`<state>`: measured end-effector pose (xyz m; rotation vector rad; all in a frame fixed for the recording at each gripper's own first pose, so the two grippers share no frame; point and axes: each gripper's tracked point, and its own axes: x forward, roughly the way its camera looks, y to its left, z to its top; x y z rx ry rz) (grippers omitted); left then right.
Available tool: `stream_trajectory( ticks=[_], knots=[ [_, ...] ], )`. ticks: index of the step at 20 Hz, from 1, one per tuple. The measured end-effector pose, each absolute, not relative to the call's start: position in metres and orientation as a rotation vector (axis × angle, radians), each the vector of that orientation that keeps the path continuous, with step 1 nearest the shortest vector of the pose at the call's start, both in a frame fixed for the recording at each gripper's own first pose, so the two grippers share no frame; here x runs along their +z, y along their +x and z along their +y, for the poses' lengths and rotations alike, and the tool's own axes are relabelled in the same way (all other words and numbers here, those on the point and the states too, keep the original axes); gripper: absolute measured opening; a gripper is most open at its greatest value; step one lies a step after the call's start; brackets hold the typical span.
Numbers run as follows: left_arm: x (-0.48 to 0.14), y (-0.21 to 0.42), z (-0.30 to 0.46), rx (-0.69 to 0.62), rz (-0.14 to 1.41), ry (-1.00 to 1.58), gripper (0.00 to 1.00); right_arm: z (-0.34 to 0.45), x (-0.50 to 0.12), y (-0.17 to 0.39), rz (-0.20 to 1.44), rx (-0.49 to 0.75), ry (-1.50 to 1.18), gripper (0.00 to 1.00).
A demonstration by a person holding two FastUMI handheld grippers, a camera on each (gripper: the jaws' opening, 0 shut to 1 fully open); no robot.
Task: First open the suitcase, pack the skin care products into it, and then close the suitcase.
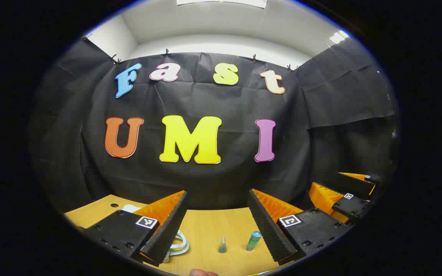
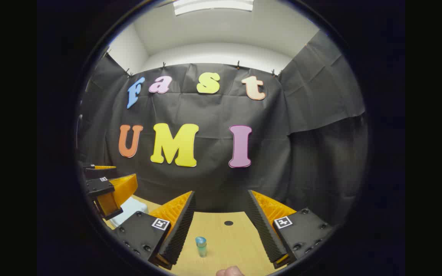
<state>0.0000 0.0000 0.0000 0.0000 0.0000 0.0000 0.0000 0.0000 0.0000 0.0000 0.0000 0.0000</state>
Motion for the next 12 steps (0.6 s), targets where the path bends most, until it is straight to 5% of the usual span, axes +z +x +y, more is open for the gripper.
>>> stream_trajectory(
  ticks=[12],
  knots=[
    [-0.007, 0.009, 0.008, 0.041, 0.007, 0.053, 0.99, 0.012, -0.01, 0.015, 0.031, 0.033, 0.018, 0.79]
  ],
)
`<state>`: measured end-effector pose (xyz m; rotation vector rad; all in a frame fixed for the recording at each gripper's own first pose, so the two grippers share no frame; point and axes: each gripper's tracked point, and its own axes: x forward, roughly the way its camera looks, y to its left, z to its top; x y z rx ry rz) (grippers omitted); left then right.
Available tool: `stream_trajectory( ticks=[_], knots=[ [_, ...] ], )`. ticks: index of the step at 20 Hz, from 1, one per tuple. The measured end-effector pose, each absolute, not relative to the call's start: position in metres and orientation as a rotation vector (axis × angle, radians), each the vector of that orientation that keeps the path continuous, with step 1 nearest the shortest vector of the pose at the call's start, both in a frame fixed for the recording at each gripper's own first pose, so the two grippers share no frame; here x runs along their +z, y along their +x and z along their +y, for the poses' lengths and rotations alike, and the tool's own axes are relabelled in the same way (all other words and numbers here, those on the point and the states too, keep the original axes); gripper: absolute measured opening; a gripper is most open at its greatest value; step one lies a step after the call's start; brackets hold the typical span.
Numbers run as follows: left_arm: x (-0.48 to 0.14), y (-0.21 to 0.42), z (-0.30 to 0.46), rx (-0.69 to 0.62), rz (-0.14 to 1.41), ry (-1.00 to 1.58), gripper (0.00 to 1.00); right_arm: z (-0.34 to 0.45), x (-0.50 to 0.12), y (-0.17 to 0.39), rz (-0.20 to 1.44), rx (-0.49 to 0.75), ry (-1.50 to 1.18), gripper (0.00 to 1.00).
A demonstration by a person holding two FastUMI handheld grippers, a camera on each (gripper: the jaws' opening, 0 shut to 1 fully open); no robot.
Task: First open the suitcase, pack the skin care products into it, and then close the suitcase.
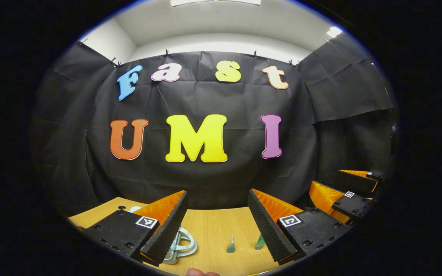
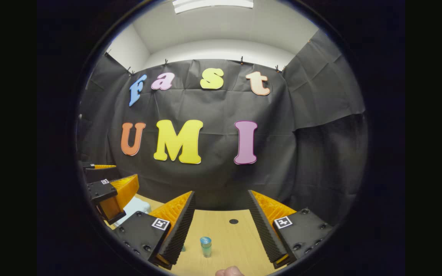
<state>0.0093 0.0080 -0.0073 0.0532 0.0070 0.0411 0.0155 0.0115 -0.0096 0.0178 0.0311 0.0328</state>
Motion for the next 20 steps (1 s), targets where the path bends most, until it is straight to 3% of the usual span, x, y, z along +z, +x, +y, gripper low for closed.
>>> stream_trajectory(
  ticks=[11, 20],
  knots=[
    [-0.017, 0.007, 0.018, 0.074, 0.035, 0.043, 0.99, 0.022, -0.015, 0.018, 0.055, 0.082, 0.017, 0.8],
    [-0.072, 0.005, 0.055, 0.101, 0.161, 0.126, 1.0, 0.01, -0.026, 0.013, 0.082, 0.096, -0.028, 0.8]
  ],
)
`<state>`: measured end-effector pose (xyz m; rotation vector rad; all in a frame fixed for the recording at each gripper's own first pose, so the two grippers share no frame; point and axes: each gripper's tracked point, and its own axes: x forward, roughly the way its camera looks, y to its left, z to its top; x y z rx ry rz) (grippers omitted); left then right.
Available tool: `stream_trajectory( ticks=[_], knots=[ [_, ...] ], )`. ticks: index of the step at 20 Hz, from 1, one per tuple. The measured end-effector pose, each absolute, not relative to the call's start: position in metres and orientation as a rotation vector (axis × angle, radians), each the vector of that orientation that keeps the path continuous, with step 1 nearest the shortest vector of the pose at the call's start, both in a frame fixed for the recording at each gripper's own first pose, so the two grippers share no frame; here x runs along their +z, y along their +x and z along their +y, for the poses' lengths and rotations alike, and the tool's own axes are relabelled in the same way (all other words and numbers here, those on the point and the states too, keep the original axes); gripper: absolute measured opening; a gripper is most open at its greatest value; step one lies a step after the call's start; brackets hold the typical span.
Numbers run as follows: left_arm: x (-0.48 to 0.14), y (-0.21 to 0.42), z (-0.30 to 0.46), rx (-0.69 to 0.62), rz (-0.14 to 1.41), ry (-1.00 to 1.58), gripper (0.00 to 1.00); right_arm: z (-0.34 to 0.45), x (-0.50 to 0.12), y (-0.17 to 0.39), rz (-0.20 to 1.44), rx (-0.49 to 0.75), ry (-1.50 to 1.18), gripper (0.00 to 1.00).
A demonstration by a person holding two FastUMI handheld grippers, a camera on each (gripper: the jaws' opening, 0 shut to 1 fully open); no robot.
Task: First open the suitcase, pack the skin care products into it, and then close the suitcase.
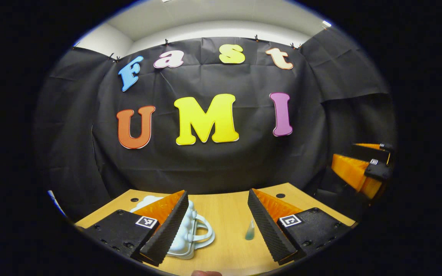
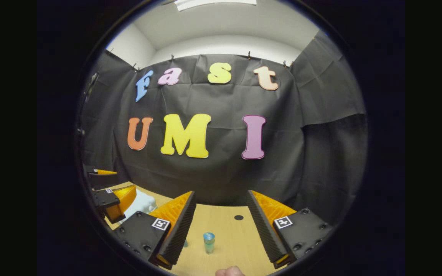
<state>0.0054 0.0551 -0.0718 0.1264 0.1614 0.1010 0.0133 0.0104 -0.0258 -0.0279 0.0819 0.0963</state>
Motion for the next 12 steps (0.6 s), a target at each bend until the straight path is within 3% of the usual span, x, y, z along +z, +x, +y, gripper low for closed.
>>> stream_trajectory(
  ticks=[12],
  knots=[
    [-0.256, 0.042, 0.098, -0.112, 0.636, 0.702, 0.99, -0.046, -0.048, 0.009, 0.151, -0.022, -0.064, 0.8]
  ],
)
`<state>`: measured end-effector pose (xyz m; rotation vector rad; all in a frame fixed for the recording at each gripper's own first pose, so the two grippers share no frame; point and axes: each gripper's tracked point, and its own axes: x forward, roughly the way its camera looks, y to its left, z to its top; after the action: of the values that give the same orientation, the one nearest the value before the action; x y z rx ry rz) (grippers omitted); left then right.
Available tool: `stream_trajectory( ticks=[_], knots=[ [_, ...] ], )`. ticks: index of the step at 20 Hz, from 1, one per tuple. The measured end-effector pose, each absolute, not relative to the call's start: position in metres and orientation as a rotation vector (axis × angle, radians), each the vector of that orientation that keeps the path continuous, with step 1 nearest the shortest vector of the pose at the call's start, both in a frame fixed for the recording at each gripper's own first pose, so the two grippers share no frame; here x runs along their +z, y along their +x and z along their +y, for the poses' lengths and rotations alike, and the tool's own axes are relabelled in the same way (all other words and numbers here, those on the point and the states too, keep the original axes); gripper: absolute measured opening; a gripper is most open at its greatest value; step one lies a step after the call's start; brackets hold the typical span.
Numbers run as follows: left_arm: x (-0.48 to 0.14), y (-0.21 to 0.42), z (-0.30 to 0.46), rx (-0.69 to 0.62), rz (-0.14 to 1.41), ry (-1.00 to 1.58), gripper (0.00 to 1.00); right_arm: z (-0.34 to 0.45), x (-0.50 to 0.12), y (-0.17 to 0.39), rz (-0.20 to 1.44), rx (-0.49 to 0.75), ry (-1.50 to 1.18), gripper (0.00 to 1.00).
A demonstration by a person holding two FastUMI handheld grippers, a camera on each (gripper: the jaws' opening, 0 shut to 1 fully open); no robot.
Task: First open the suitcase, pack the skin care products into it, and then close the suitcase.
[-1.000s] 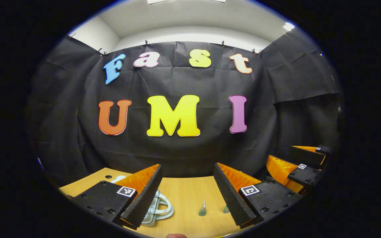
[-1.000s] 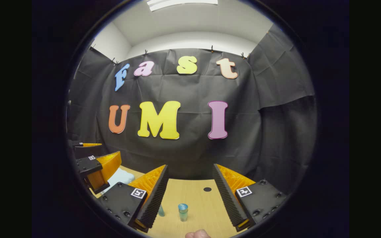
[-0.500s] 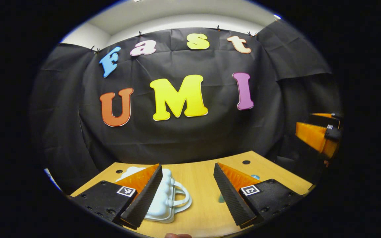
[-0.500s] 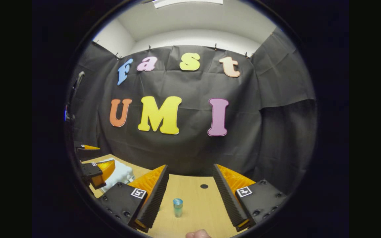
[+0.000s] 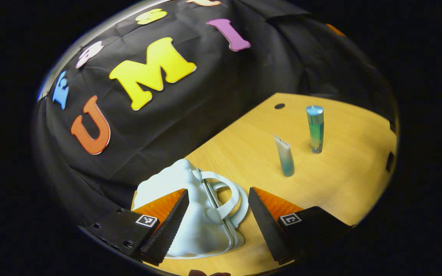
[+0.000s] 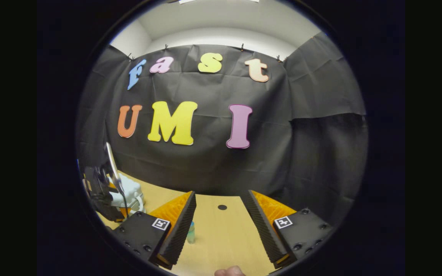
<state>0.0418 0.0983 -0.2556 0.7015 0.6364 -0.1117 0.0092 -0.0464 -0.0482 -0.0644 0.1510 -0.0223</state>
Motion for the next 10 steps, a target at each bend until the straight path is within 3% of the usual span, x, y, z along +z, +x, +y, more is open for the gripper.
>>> stream_trajectory(
  ticks=[10],
  knots=[
    [-0.31, 0.064, 0.117, -0.164, 0.811, 0.97, 0.93, -0.079, -0.056, 0.002, 0.174, -0.119, -0.069, 0.8]
  ],
)
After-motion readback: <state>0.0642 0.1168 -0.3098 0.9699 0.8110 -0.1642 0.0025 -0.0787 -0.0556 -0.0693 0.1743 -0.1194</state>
